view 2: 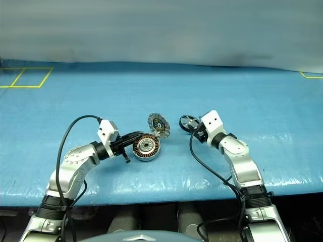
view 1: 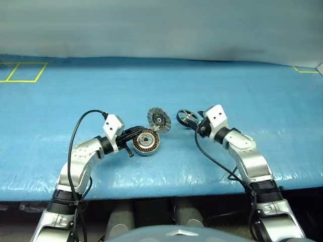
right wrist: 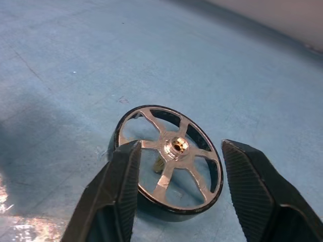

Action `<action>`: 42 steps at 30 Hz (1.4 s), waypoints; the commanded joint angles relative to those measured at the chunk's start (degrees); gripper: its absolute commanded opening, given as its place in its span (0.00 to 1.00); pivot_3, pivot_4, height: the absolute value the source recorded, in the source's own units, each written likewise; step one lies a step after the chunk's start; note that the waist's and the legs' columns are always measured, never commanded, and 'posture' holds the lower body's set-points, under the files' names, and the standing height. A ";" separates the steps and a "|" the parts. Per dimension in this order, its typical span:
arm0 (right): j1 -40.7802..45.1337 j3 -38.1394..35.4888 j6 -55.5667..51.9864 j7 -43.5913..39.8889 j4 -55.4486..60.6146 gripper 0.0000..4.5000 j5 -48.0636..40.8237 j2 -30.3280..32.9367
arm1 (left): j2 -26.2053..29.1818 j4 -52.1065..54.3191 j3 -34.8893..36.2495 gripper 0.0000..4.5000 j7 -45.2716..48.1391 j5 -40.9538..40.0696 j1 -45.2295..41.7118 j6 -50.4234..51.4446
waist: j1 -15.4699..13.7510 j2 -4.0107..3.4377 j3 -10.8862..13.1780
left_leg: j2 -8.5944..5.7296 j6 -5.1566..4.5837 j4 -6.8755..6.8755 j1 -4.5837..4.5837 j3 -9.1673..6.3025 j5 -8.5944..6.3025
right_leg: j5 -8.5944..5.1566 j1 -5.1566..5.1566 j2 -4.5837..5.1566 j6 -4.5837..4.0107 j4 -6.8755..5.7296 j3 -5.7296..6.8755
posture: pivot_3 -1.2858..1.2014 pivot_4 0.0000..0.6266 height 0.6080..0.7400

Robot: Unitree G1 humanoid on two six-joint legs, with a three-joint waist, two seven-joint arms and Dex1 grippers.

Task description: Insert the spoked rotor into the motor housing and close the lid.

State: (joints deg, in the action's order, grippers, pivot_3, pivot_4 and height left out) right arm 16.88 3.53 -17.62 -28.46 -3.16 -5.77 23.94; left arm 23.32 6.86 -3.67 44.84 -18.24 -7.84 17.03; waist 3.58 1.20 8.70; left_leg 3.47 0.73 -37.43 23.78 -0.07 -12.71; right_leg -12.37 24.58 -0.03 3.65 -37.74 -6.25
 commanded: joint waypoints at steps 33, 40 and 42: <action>-0.09 3.05 -4.55 0.42 -2.99 0.24 4.20 -1.77 | -0.71 2.77 0.23 0.00 -3.41 0.16 2.00 -1.27 | 0.28 0.02 -0.02 | 0.01 0.00 0.05 -0.11 0.00 0.00 | -0.02 -0.05 -0.02 -0.03 -0.01 0.00 | 0.52 0.24 1.00; 1.28 4.06 -4.93 0.04 -3.46 0.18 5.45 -1.40 | -0.77 2.90 0.36 0.00 -3.83 0.00 2.53 -1.17 | 0.34 0.03 -0.03 | 0.00 0.00 0.05 -0.11 0.01 0.00 | -0.02 -0.05 0.00 -0.03 0.00 -0.01 | 0.52 0.24 1.00; 1.40 4.10 -5.21 -0.42 -3.43 0.18 5.31 -1.39 | -0.85 2.82 0.29 0.00 -3.90 0.08 2.58 -1.26 | 0.33 0.03 -0.03 | 0.01 0.00 0.05 -0.11 0.00 0.00 | -0.02 -0.05 -0.02 -0.03 -0.01 0.00 | 0.52 0.24 1.00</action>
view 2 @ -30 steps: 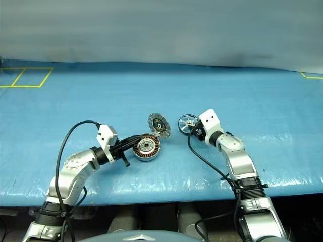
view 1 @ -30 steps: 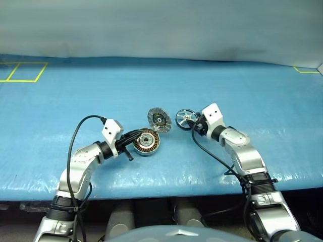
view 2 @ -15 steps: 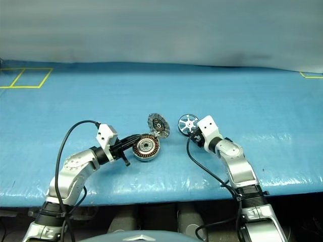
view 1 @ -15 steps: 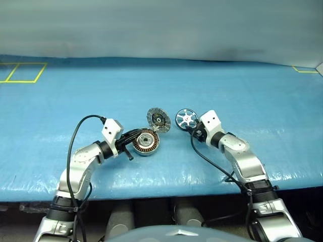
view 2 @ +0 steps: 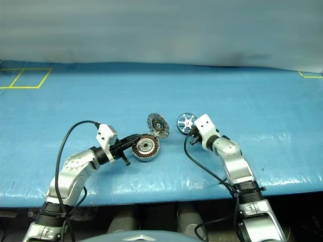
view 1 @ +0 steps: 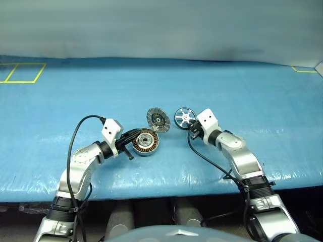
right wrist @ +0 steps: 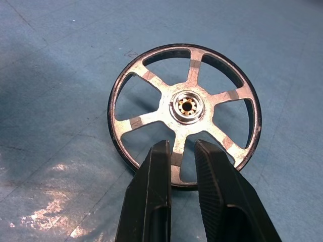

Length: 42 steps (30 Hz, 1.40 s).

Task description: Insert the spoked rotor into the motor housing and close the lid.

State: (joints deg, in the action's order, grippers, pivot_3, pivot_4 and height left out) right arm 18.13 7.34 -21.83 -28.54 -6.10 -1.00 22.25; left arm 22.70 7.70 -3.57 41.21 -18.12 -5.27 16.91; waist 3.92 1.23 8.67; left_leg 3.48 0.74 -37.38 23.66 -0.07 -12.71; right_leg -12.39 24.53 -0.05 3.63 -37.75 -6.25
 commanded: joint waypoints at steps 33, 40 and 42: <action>-23.80 -16.34 -15.80 -11.99 29.82 0.00 -35.08 -2.64 | -1.71 -1.46 1.82 0.00 3.72 -2.59 0.78 -7.64 | -0.17 -0.09 0.06 | 0.00 0.00 0.33 0.05 -0.05 -0.01 | -0.17 0.10 0.00 -0.11 0.07 0.02 | 0.52 0.24 1.00; -26.89 -8.69 -14.31 -18.61 34.82 0.00 -37.59 -0.13 | -0.85 -1.56 2.25 0.00 6.98 -5.14 1.23 -6.53 | 0.10 -0.08 0.09 | 0.00 0.01 0.24 -0.01 -0.04 0.00 | -0.18 0.08 0.02 -0.10 0.05 0.01 | 0.52 0.24 1.00; -25.78 -5.57 -13.93 -18.74 34.93 0.00 -35.98 0.24 | -0.37 -1.18 2.44 0.00 7.74 -6.33 1.51 -4.93 | 0.11 -0.06 0.10 | 0.00 0.01 0.22 -0.01 -0.04 -0.01 | -0.18 0.08 0.03 -0.10 0.06 0.02 | 0.52 0.24 1.00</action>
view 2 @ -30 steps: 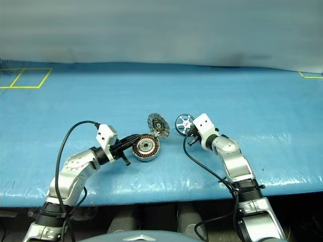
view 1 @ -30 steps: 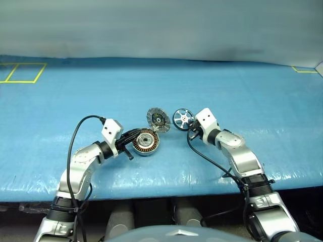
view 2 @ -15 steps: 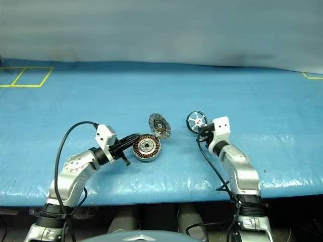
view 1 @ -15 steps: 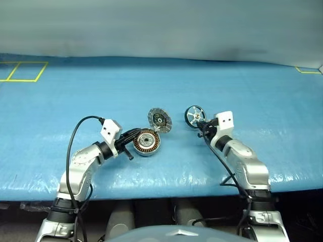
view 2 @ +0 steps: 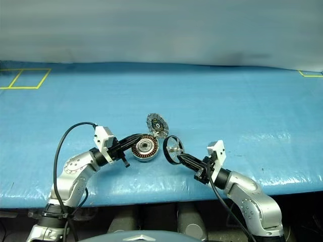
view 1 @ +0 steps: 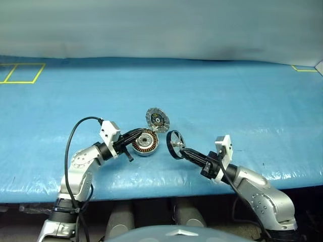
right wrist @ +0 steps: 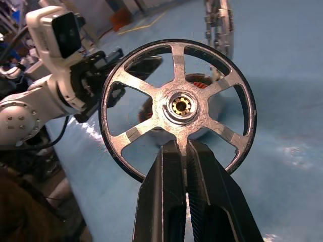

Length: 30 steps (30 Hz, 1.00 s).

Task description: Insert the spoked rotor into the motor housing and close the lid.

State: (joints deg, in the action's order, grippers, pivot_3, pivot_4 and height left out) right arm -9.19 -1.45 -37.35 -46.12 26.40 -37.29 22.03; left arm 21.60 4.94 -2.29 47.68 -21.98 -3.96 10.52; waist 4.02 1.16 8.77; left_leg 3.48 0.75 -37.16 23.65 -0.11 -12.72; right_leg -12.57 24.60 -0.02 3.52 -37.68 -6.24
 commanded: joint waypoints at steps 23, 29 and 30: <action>16.03 14.13 7.47 7.54 -10.04 0.00 14.27 -5.41 | 3.69 3.88 3.42 0.00 0.32 -4.01 2.87 2.78 | -0.29 0.11 0.09 | 0.01 0.03 0.09 0.10 -0.02 -0.02 | -0.01 0.08 -0.01 -0.02 0.05 0.04 | 0.52 0.24 1.00; 16.47 13.96 7.67 7.59 -10.00 0.00 14.49 -5.51 | 2.55 3.76 4.75 0.00 -0.56 -5.04 2.53 1.87 | -0.29 0.11 0.09 | 0.01 0.03 0.09 0.10 -0.02 -0.02 | -0.01 0.08 -0.01 -0.02 0.05 0.04 | 0.52 0.24 1.00; 16.62 14.12 7.70 7.51 -9.83 0.00 14.46 -5.62 | 2.32 3.73 4.99 0.00 -0.73 -5.07 2.44 1.74 | -0.29 0.11 0.09 | 0.00 0.03 0.10 0.10 -0.02 -0.02 | -0.01 0.08 -0.01 -0.02 0.05 0.04 | 0.52 0.24 1.00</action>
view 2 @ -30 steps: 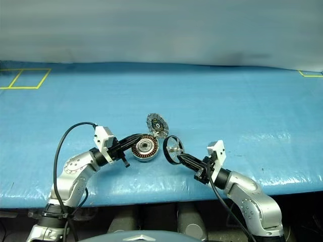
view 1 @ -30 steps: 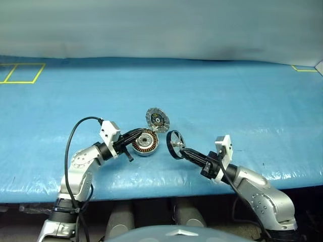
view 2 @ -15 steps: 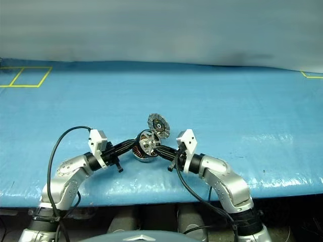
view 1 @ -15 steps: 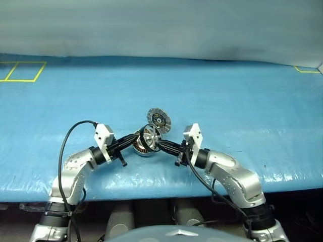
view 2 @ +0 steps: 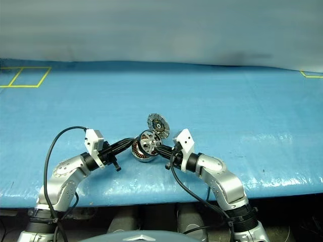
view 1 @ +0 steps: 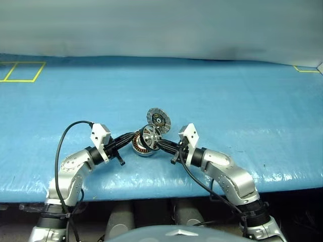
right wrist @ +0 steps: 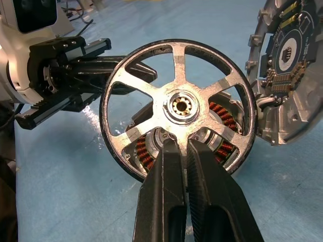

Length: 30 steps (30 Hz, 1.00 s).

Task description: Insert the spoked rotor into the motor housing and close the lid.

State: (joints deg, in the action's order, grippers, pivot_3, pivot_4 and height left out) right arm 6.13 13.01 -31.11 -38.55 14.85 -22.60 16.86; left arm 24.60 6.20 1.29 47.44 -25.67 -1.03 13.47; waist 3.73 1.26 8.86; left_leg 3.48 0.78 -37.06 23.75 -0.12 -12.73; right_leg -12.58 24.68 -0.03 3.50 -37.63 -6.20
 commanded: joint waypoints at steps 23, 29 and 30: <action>2.50 2.22 2.58 -0.12 -1.26 0.00 3.08 -1.62 | -0.79 1.96 1.36 0.00 -1.14 -0.38 -0.72 -1.67 | 0.03 0.00 0.00 | 0.00 0.00 -0.01 -0.01 0.00 0.00 | 0.00 -0.01 -0.01 0.00 -0.02 0.00 | 0.52 0.24 1.00; 2.58 2.37 3.55 -0.07 -1.04 0.31 4.33 -1.30 | -0.76 1.66 1.40 0.00 -1.22 -0.15 -0.91 -1.88 | 0.02 0.00 0.00 | 0.00 0.00 -0.02 -0.01 0.00 0.00 | 0.00 -0.02 -0.01 0.00 -0.02 0.00 | 0.52 0.24 1.00; 2.53 2.37 3.86 -0.18 -0.87 0.38 4.40 -1.30 | -0.76 1.64 1.40 0.00 -1.24 -0.12 -0.91 -1.88 | 0.03 0.00 0.00 | 0.00 0.00 -0.02 -0.01 0.00 0.00 | 0.00 -0.02 -0.01 0.00 -0.02 0.00 | 0.52 0.24 1.00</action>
State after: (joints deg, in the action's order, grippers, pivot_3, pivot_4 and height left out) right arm 8.19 15.47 -28.85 -38.62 12.39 -18.29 15.71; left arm 23.77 6.20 1.80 46.26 -25.70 -1.16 12.95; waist 3.76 1.27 8.86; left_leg 3.48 0.78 -37.08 23.74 -0.13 -12.73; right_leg -12.58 24.66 -0.04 3.50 -37.65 -6.19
